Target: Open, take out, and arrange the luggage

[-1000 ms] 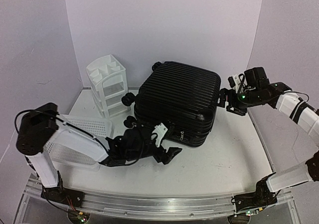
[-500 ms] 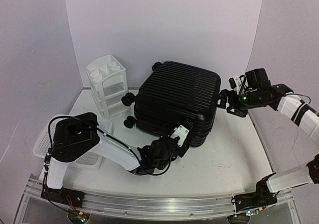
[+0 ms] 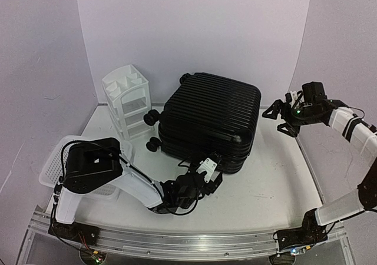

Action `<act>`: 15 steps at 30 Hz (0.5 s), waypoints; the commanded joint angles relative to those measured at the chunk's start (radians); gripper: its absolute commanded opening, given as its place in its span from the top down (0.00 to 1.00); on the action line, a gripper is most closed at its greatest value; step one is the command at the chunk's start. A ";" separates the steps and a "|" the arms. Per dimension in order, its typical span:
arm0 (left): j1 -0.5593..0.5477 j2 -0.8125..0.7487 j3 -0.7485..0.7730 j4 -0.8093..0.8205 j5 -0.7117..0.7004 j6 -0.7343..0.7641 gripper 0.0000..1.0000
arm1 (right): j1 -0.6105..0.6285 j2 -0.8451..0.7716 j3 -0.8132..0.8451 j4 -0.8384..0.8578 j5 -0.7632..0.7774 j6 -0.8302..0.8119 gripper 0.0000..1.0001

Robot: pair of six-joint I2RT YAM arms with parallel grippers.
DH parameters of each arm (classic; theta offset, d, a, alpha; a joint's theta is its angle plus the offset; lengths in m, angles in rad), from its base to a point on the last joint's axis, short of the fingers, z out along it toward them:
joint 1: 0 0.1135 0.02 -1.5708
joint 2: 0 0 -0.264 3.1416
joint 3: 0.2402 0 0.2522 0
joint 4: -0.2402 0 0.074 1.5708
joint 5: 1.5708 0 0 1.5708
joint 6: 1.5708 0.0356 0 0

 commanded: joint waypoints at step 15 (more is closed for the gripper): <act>0.003 0.066 0.159 0.015 -0.106 0.018 0.49 | -0.011 -0.020 -0.060 0.100 -0.071 0.036 0.02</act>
